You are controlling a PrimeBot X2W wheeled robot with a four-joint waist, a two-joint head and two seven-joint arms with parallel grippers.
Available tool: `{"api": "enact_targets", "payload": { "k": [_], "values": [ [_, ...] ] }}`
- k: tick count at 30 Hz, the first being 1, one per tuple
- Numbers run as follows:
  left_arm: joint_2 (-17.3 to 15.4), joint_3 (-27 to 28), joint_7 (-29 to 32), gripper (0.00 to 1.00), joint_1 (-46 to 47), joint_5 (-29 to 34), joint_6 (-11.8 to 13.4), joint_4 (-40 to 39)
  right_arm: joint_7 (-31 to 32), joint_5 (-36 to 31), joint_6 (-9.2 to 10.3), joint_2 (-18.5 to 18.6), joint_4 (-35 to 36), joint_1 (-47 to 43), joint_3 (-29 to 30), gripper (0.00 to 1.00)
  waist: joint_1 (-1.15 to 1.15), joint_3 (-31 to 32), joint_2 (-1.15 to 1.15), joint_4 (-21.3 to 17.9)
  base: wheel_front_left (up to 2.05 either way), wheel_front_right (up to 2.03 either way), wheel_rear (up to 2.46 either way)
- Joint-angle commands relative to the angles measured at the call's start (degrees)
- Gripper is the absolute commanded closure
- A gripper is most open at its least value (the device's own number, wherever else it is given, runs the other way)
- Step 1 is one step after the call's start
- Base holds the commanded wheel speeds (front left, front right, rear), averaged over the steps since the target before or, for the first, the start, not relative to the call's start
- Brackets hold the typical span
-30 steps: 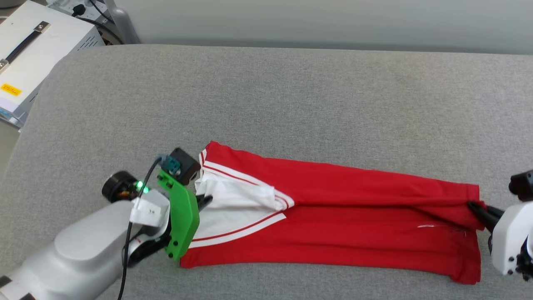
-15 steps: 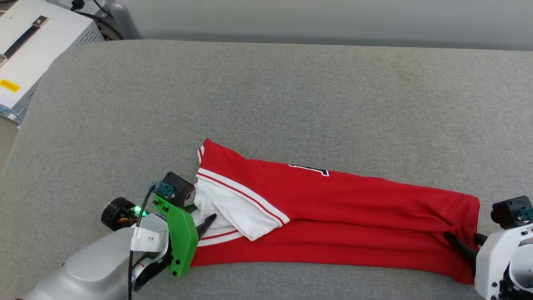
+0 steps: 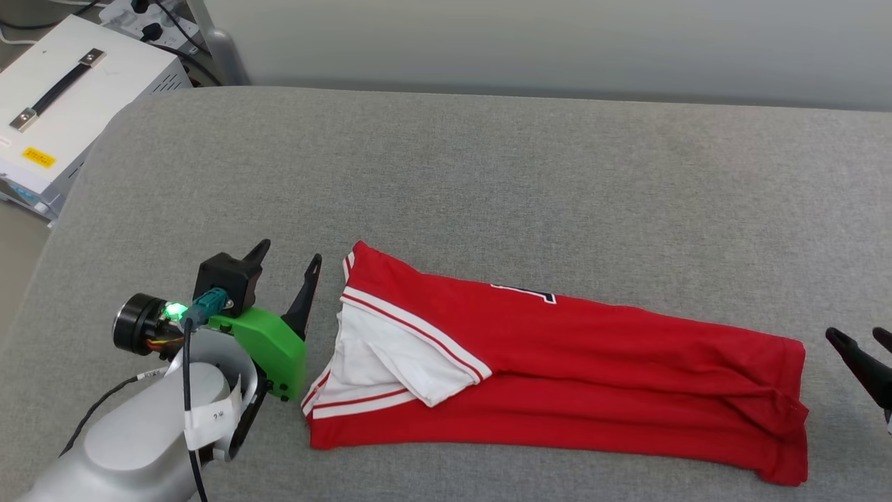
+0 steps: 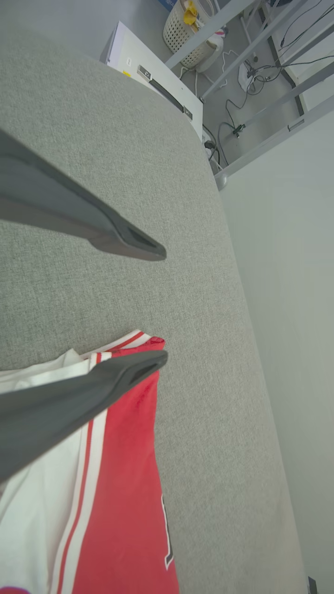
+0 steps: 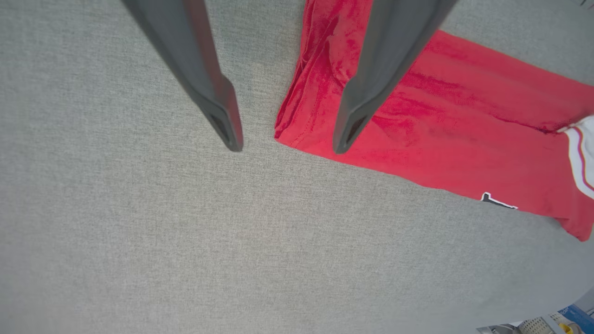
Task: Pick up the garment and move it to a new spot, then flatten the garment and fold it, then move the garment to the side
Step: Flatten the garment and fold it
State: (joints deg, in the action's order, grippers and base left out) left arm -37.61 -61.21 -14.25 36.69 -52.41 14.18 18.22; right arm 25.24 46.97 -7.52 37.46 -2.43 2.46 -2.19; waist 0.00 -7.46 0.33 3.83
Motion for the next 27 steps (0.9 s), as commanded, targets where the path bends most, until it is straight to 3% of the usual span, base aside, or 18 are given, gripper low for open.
{"api": "enact_targets", "payload": {
  "k": [1,8,13,21,27],
  "values": [
    [0.28,1.04,-0.57,0.0,-1.56,1.32,1.32,-0.64,1.13,1.08,0.03,-0.38,-0.87,-1.21,0.76,0.0,0.0,-0.32,-0.33,0.46,0.0,0.0,0.0],
    [3.0,11.65,-0.72,0.0,-7.42,11.87,7.31,-6.37,5.74,2.71,0.03,-2.87,-5.48,-2.01,1.66,0.0,0.0,-1.85,-0.33,2.04,0.0,0.0,0.0],
    [6.0,18.94,-0.73,0.0,-13.04,18.68,8.92,-9.09,6.11,2.95,0.03,-5.38,-8.51,-1.34,0.48,0.0,0.0,-2.69,-0.33,3.02,0.0,0.0,0.0],
    [11.85,28.97,-0.74,0.0,-20.65,27.82,8.66,-12.68,6.43,5.07,0.03,-8.82,-10.84,-1.48,-4.26,0.0,0.0,-3.11,-0.33,4.29,0.0,0.0,0.0],
    [15.8,34.09,-0.74,0.0,-25.13,33.26,6.32,-13.81,5.55,6.26,0.03,-9.5,-11.16,-1.17,-8.08,0.0,0.0,-2.59,-0.33,4.54,0.0,0.0,0.0]
  ]
}}
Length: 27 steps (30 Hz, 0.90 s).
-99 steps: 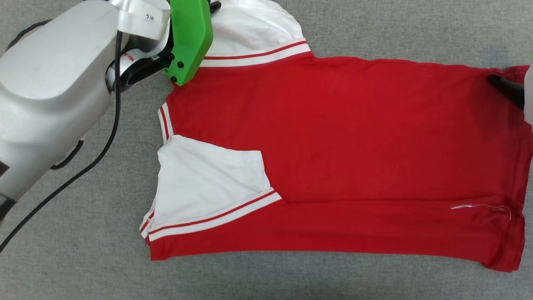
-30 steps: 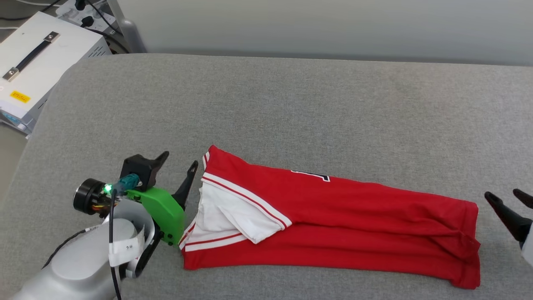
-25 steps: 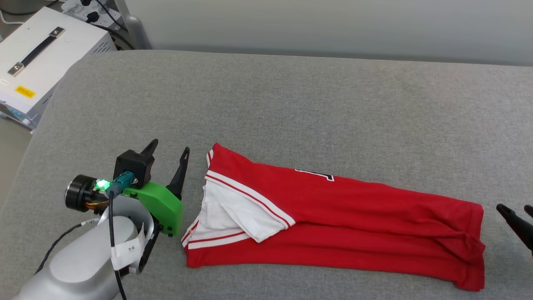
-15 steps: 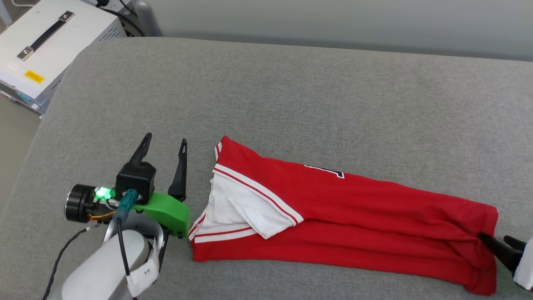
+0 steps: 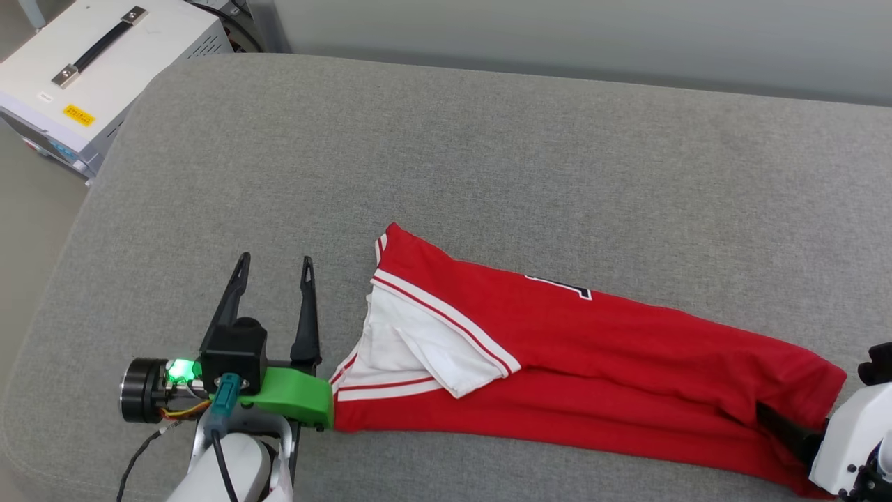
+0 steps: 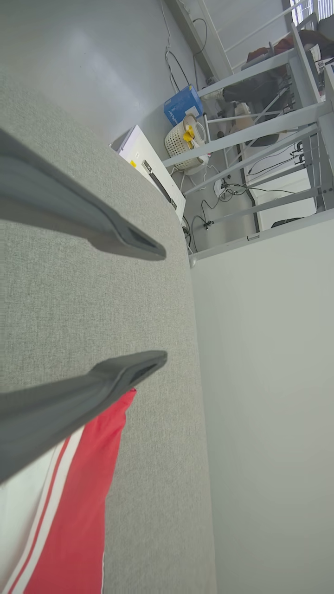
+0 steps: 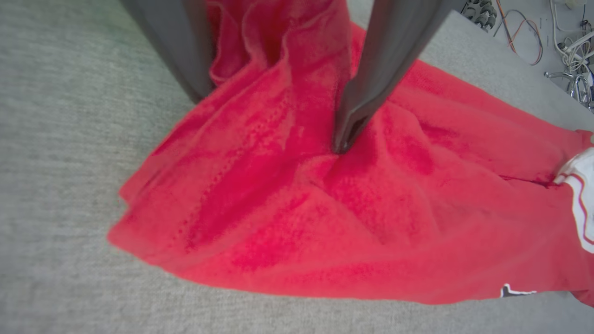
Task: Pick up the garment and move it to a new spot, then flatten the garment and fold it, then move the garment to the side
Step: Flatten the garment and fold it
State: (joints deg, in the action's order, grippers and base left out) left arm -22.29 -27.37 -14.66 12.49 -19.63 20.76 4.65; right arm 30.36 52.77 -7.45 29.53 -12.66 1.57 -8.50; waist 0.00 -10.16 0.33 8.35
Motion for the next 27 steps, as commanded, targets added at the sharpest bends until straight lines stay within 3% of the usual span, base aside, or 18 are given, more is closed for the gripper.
{"api": "enact_targets", "payload": {
  "k": [1,2,3,4,10,20,27],
  "values": [
    [1.18,0.95,-0.33,0.0,-1.59,1.32,-0.77,-0.33,0.14,0.58,-0.03,-1.49,-1.13,-0.17,-2.31,0.0,0.0,0.23,-0.33,0.05,0.0,0.0,0.0],
    [1.77,1.5,-0.33,0.0,-2.06,1.92,-1.18,-0.39,-0.19,0.55,-0.03,-1.29,-1.24,-0.07,-2.69,0.32,0.0,0.33,-0.33,0.08,0.0,0.0,0.0],
    [2.47,2.16,-0.33,0.0,-2.57,2.63,-1.7,-0.49,-0.85,0.4,-0.03,-0.97,-1.45,0.15,-2.95,0.79,0.0,0.42,-0.33,0.11,0.0,0.0,0.0],
    [2.98,2.69,-0.33,0.0,-2.94,3.19,-2.09,-0.55,-1.21,0.46,-0.03,-0.73,-1.68,0.3,-3.1,1.0,0.0,0.53,-0.33,0.09,0.0,0.0,0.0],
    [5.01,5.28,-0.33,0.0,-5.0,6.91,-4.85,-0.45,-2.77,1.2,-0.03,2.21,-3.67,1.42,-2.37,1.0,0.0,1.86,-0.33,-0.54,0.0,0.0,0.0],
    [7.46,8.89,-0.33,0.0,-6.87,9.88,-8.63,0.52,-1.36,-0.7,-0.03,10.65,-10.13,3.11,2.36,1.0,0.0,3.65,-0.33,-1.57,0.0,0.0,0.0],
    [8.89,10.76,-0.34,0.0,-8.03,10.97,-10.47,1.4,2.82,2.76,-0.03,10.99,-3.36,3.46,2.58,1.0,0.0,4.89,-0.33,-1.78,0.0,0.0,0.0]
  ]
}}
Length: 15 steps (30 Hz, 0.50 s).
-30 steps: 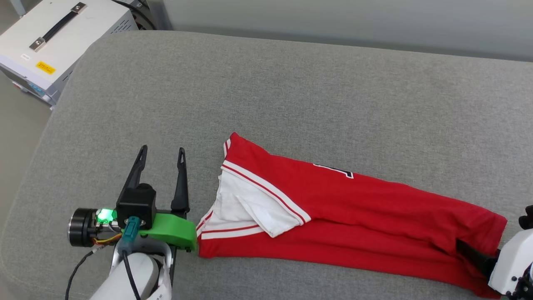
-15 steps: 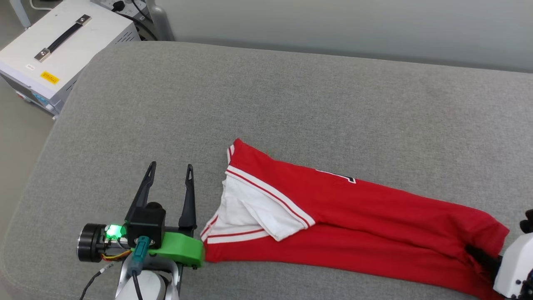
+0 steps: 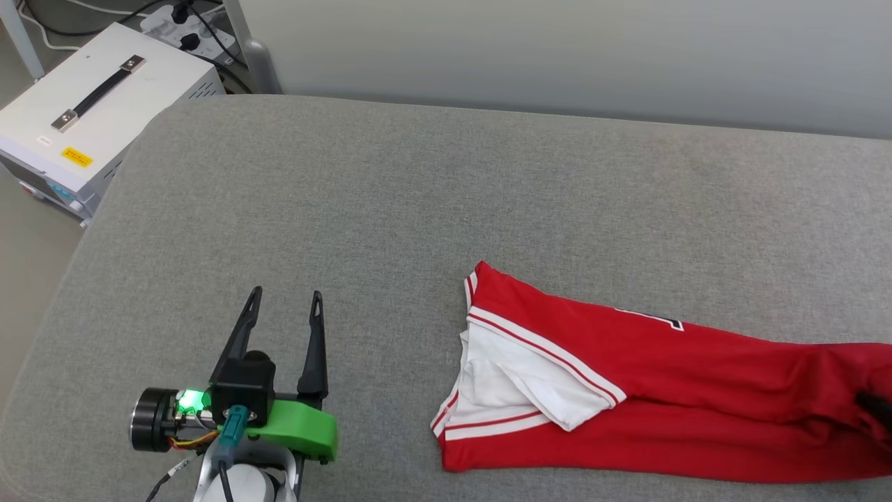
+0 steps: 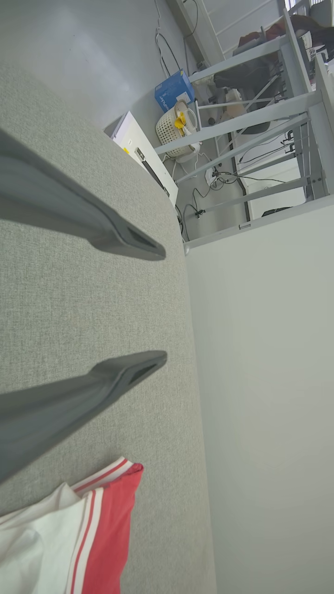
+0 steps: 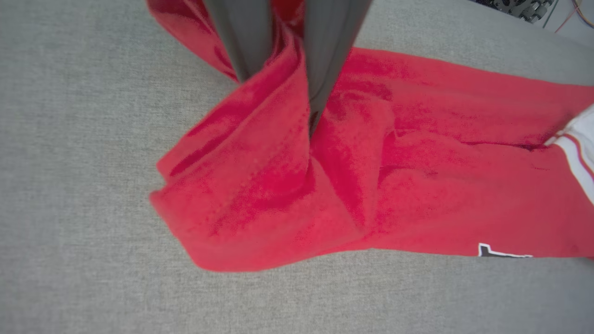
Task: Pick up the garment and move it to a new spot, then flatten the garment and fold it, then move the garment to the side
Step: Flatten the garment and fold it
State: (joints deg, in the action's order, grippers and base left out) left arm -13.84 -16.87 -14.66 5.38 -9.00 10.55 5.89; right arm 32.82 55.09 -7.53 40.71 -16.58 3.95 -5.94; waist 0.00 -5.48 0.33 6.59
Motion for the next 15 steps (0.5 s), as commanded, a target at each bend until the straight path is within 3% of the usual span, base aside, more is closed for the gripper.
{"api": "enact_targets", "payload": {
  "k": [1,9,15],
  "values": [
    [0.68,0.52,-0.34,0.0,-1.08,0.49,-0.5,0.26,1.42,1.05,0.04,-0.42,2.75,0.9,-0.37,1.0,0.0,0.34,-0.33,0.0,0.0,0.0,0.0],
    [2.5,1.9,-0.34,0.0,-1.49,1.81,-2.22,0.44,7.37,2.47,0.04,-6.23,17.46,2.18,-3.55,1.0,0.0,-0.35,-0.33,0.87,0.0,0.0,0.0],
    [3.89,2.68,-0.34,0.0,-0.41,2.65,-3.65,0.56,9.46,-2.17,0.04,-9.62,21.82,7.4,-10.43,1.0,0.0,-2.25,-0.33,2.31,0.0,0.0,0.0]
  ]
}}
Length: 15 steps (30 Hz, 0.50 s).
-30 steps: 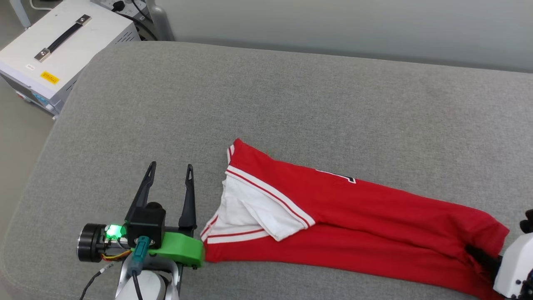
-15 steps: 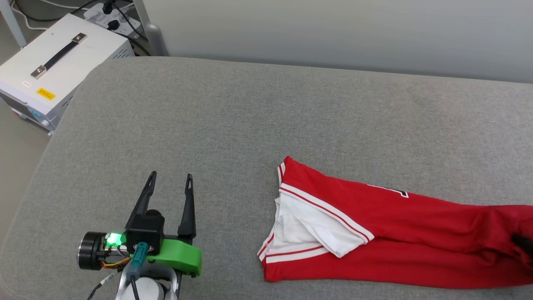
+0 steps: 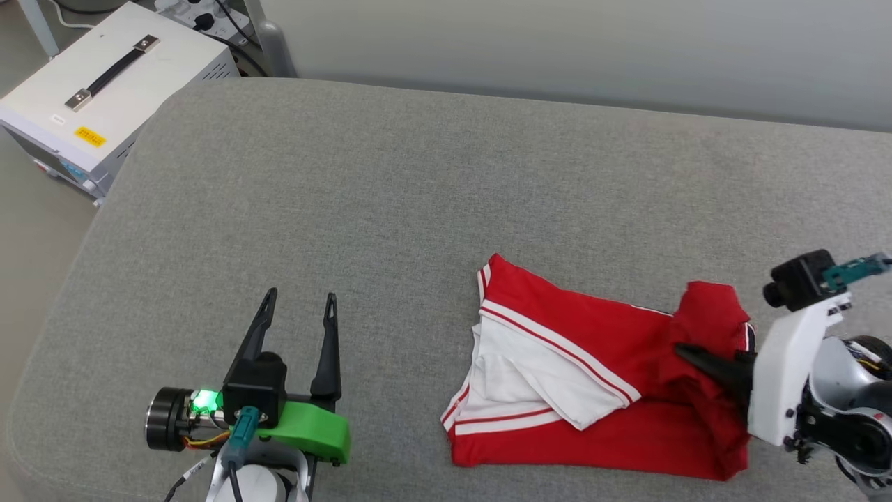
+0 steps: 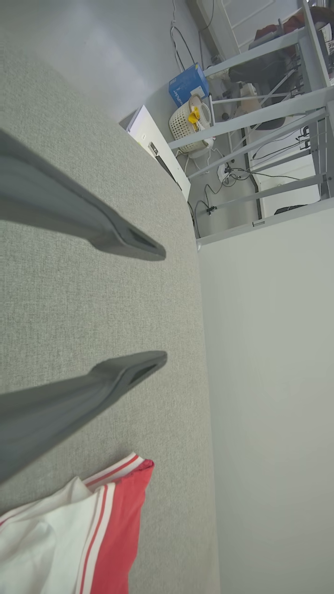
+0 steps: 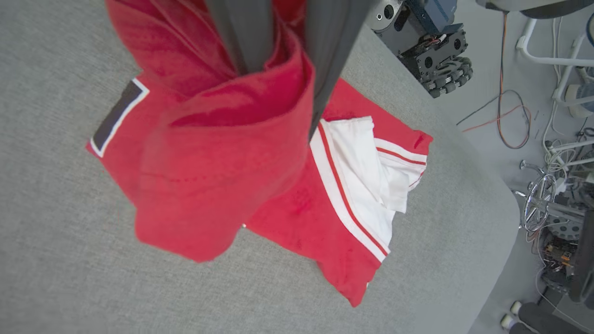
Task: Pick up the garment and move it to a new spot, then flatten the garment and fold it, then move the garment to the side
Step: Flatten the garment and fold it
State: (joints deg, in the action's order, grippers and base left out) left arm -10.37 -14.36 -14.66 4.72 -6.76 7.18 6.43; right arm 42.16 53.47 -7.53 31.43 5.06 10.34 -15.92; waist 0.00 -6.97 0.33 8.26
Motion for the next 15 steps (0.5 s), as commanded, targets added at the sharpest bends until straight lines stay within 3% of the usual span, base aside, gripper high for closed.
{"api": "enact_targets", "payload": {
  "k": [1,8,15],
  "values": [
    [0.65,0.24,-0.34,0.0,0.38,0.55,-0.45,0.07,0.16,-1.44,0.04,-0.72,0.13,2.08,-1.82,1.0,0.0,-1.08,-0.33,0.86,0.0,0.0,0.0],
    [2.29,0.87,-0.34,0.0,2.03,1.47,-1.89,0.71,-0.88,-5.68,0.04,-4.41,-4.42,10.9,-13.1,1.0,0.0,-3.14,-0.33,2.33,0.0,0.0,0.0],
    [3.35,1.54,-0.34,0.0,3.09,2.29,-2.88,1.36,-3.74,-7.63,0.04,-8.45,-13.86,17.59,-20.09,1.0,0.0,-4.23,-0.33,3.11,0.0,0.0,0.0]
  ]
}}
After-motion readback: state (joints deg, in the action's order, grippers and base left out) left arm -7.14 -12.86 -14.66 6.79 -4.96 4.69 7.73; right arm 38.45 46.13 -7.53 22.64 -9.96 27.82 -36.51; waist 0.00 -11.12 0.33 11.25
